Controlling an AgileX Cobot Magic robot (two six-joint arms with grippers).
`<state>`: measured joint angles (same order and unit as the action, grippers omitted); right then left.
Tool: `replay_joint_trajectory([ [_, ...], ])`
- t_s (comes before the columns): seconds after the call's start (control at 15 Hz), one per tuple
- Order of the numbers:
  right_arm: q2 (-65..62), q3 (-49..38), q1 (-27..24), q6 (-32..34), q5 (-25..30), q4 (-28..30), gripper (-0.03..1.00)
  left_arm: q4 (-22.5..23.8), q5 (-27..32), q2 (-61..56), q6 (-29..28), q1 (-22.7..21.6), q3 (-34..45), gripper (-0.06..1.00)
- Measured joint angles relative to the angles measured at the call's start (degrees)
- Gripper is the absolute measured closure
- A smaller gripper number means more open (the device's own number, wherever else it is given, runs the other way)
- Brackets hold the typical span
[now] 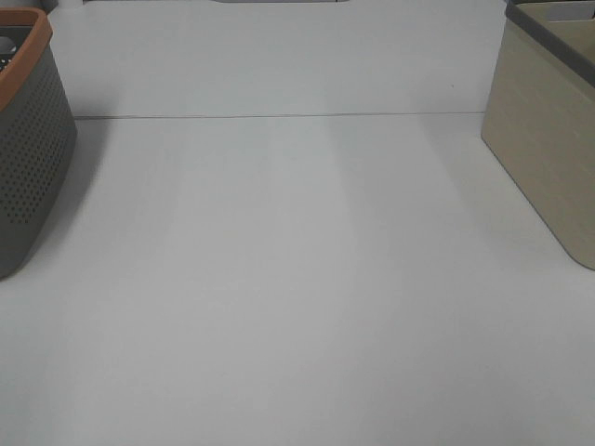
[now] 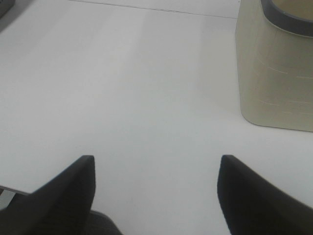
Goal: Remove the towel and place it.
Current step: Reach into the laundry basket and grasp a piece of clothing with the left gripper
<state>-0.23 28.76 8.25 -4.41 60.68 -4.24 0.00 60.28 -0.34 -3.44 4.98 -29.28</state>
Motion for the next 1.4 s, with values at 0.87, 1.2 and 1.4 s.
replay_joint_trajectory([
  [0.87,0.0,0.0,0.0,0.0,0.0,0.0,0.27,0.0,0.0,0.0,0.0,0.0,0.0,0.18],
  [1.2,0.0,0.0,0.0,0.0,0.0,0.0,0.27,0.0,-0.17,0.0,0.17,0.0,-1.03,0.18],
  [1.4,0.0,0.0,0.0,0.0,0.0,0.0,0.27,0.0,-0.29,0.0,0.17,0.0,-1.32,0.18],
])
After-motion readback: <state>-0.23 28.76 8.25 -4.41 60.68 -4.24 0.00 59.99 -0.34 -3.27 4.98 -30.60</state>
